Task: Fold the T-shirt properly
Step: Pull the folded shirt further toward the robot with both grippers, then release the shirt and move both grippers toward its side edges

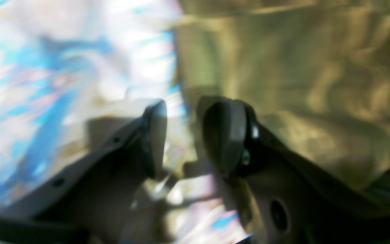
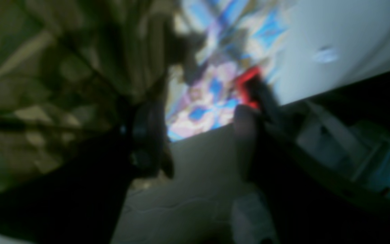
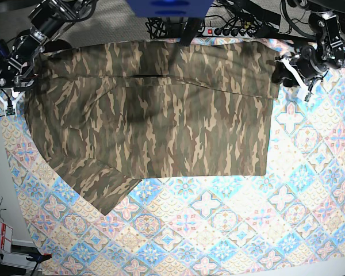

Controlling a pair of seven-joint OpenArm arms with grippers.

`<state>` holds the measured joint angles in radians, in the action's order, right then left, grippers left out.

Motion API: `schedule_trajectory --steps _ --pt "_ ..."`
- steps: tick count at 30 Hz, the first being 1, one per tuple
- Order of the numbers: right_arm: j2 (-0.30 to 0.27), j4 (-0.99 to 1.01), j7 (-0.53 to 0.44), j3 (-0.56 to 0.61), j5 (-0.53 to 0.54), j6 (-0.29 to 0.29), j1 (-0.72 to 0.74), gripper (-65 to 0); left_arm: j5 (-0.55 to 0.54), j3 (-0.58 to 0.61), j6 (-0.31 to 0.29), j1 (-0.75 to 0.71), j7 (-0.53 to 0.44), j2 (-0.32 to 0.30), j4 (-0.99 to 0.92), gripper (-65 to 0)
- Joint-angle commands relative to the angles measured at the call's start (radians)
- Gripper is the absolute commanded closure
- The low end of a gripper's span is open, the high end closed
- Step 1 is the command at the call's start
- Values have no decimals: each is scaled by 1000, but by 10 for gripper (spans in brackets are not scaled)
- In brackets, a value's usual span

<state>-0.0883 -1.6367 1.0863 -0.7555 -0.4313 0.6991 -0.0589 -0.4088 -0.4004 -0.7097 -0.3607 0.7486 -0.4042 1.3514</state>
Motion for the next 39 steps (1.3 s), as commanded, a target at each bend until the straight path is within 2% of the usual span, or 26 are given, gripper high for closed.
schedule_trajectory --steps 1,8,13,15,19,21,26,30,36,39 --pt "-15 -32 -5 -2 -1 -1 8 -326 17 -12 12 -10 5 -6 38 -261" --pt "-14 -121 -10 0 -1 -1 31 -326 8 -13 12 -30 5 23 234 -261" --pt "-12 -165 -7 6 -1 -1 110 -325 12 -7 12 22 15 40 351 -262" --pt "-12 -152 -7 54 -1 -1 153 -325 18 -7 12 91 94 49 354 -263" --pt "-17 -116 -5 161 -1 -1 210 -328 20 -5 12 243 315 54 351 -263" --pt "-17 -83 -5 192 -1 -1 258 -329 18 -5 12 295 349 78 351 -263" --pt "-17 118 -13 212 -2 -1 400 -329 20 -4 12 343 357 87 351 -263" --pt "-61 300 -38 213 -2 -1 503 -329 21 24 12 343 357 87 351 -263" --pt "-92 629 -199 213 -2 -1 657 -331 21 19 12 343 357 83 314 -263" --pt "-120 800 -315 218 -2 -1 716 -338 21 19 12 345 351 81 283 -263"
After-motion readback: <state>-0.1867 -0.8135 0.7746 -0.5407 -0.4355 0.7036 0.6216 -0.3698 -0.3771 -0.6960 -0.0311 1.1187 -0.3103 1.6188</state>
